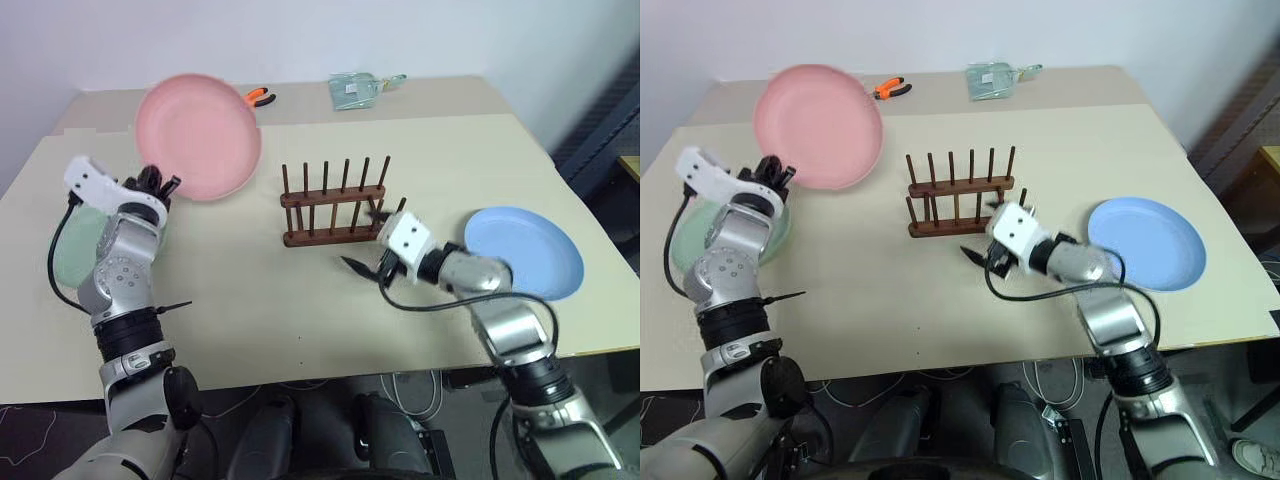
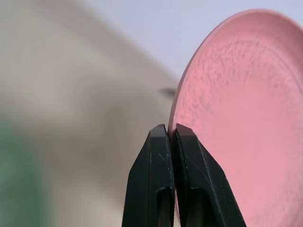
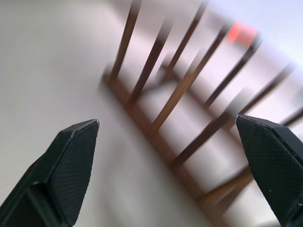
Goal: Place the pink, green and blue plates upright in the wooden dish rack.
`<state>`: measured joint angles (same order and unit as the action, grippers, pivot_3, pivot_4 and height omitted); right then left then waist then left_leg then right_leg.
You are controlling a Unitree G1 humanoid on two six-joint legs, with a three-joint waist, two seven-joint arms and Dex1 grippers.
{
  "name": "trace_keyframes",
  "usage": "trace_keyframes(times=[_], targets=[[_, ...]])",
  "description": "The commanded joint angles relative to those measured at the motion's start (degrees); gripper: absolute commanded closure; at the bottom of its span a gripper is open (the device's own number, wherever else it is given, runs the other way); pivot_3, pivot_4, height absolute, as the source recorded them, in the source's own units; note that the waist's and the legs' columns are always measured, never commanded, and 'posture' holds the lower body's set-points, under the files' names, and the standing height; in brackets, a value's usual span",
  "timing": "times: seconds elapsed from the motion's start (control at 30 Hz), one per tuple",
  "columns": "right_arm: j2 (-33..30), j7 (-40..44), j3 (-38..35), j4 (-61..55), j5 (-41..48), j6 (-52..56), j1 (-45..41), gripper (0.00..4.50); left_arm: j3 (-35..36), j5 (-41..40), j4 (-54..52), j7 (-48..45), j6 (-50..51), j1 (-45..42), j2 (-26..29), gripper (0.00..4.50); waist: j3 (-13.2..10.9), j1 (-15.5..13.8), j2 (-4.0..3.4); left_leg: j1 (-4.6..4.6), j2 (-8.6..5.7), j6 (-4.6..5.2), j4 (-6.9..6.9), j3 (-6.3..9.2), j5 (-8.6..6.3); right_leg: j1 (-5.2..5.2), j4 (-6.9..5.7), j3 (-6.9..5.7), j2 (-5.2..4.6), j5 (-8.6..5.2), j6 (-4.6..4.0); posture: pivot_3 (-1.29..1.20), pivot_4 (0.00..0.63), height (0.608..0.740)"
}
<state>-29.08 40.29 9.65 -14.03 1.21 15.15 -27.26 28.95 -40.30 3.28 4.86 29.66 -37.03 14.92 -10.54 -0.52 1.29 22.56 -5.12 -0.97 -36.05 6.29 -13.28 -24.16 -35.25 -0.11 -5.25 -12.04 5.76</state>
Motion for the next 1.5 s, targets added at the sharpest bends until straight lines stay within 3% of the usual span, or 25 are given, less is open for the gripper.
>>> trace_keyframes(times=[0.03, 0.23, 0.4, 0.5, 0.73, 0.8, 0.9, 1.07, 1.1, 1.27, 1.37, 1.43, 1.5], targets=[[-0.11, -0.76, 0.23, -3.88, -2.25, -3.19, -5.71, 0.02, -6.44, 2.45, -7.6, -1.83, -0.51, -3.66, 0.35, 4.5, 0.0, -0.04, 0.0, 0.0, 0.0, 0.0, 0.01, 0.0, 0.0, 0.0, 0.0, 0.0, 0.0, 0.0, 0.0, 0.0, 0.15, 0.739], [-2.29, -3.91, 7.98, 1.78, -17.65, -13.54, -14.16, 0.02, -14.29, 5.3, -12.27, 0.37, 2.75, -7.53, -2.88, 4.5, 0.0, -0.07, 0.0, 0.02, -0.04, -0.01, -0.01, -0.03, 0.01, 0.0, 0.01, 0.0, -0.02, 0.0, 0.01, 0.0, 0.15, 0.739], [-1.62, -15.54, 13.68, 12.94, -34.02, -22.59, -19.11, 0.02, -17.83, 4.65, -14.72, 4.49, 8.32, -8.68, -8.4, 4.5, 0.0, 0.13, 0.0, 0.02, -0.03, -0.32, 0.01, -0.05, 0.2, -0.06, -0.02, 0.02, -0.01, 0.0, 0.0, 0.0, 0.15, 0.739], [-1.91, -18.72, 14.25, 16.38, -38.16, -24.58, -19.49, 0.89, -17.8, 4.16, -15.73, 5.54, 10.95, -7.94, -9.5, 4.5, -0.01, 0.19, 0.01, 0.05, -0.03, -0.41, 0.03, -0.05, 0.26, -0.12, -0.04, 0.03, 0.0, 0.0, 0.0, 0.0, 0.15, 0.739], [-1.38, -20.15, 13.87, 19.1, -41.18, -26.29, -17.85, 4.49, -16.73, 2.48, -16.69, 5.19, 14.57, -6.74, -10.63, 4.5, -0.01, 0.26, 0.01, 0.08, -0.01, -0.49, 0.04, -0.05, 0.31, -0.15, -0.04, 0.05, 0.03, 0.0, 0.0, 0.0, 0.15, 0.739], [-1.16, -20.07, 13.67, 19.25, -41.36, -26.53, -17.48, 4.49, -16.16, 1.86, -16.65, 4.87, 14.7, -6.81, -11.14, 4.5, -0.02, 0.23, 0.03, 0.08, -0.01, -0.49, 0.03, -0.05, 0.31, -0.15, -0.04, 0.06, 0.03, 0.0, 0.0, 0.0, 0.15, 0.739], [-1.06, -20.05, 13.41, 19.34, -41.75, -26.52, -17.13, 4.5, -15.24, 0.83, -16.73, 3.94, 14.17, -6.97, -11.91, 3.56, -0.03, 0.22, 0.04, 0.09, -0.01, -0.49, 0.02, -0.04, 0.31, -0.14, -0.03, 0.06, 0.05, 0.0, 0.0, 0.0, 0.15, 0.739], [-2.54, -20.8, 11.85, 19.12, -42.29, -26.43, -16.33, 4.5, -10.94, 1.62, -16.98, 3.74, 6.35, -9.65, -11.69, 1.0, -0.04, 0.3, 0.04, 0.09, 0.0, -0.51, 0.02, -0.04, 0.32, -0.14, -0.03, 0.06, 0.06, 0.0, -0.01, 0.0, 0.15, 0.739], [-2.79, -20.87, 11.45, 19.11, -42.16, -26.51, -16.22, 4.5, -10.64, 2.29, -16.57, 3.92, 5.44, -9.93, -11.14, 1.0, -0.05, 0.31, 0.05, 0.09, 0.01, -0.52, 0.02, -0.04, 0.33, -0.14, -0.04, 0.06, 0.07, 0.01, -0.01, 0.0, 0.15, 0.739], [-3.2, -19.55, 6.26, 17.29, -34.76, -27.01, -14.67, 4.5, -13.08, 11.88, -13.84, 0.9, -0.63, -8.35, -2.89, 1.0, -0.05, 0.31, 0.05, 0.09, 0.02, -0.53, 0.04, -0.06, 0.33, -0.14, -0.03, 0.08, 0.1, 0.01, -0.02, 0.0, 0.15, 0.739], [2.48, -9.18, -6.07, 6.53, -4.35, -14.44, -10.76, 4.5, -20.82, 23.83, -12.28, -11.42, -9.57, 3.6, 10.61, 1.0, -0.03, 1.11, -0.05, 0.03, 0.06, -0.52, 0.15, -0.09, 0.33, -0.14, -0.01, 0.16, 0.15, 0.01, -0.03, 0.0, 0.15, 0.739], [5.6, -5.76, -12.73, -1.32, 15.64, 0.26, -9.66, 4.5, -22.97, 24.94, -12.57, -18.42, -13.66, 10.59, 14.77, 1.0, -0.09, 1.46, -0.14, -0.05, 0.08, -0.43, 0.31, -0.09, 0.28, -0.15, -0.03, 0.26, 0.15, 0.01, -0.04, 0.0, 0.15, 0.739], [7.16, -5.5, -17.33, -5.63, 29.26, 10.13, -9.58, 4.5, -23.96, 25.25, -13.11, -23.35, -16.64, 14.85, 16.66, 1.0, -0.13, 1.27, -0.14, -0.04, 0.09, -0.09, 0.32, -0.05, 0.09, -0.18, -0.02, 0.26, 0.13, 0.02, -0.07, 0.0, 0.15, 0.739]])
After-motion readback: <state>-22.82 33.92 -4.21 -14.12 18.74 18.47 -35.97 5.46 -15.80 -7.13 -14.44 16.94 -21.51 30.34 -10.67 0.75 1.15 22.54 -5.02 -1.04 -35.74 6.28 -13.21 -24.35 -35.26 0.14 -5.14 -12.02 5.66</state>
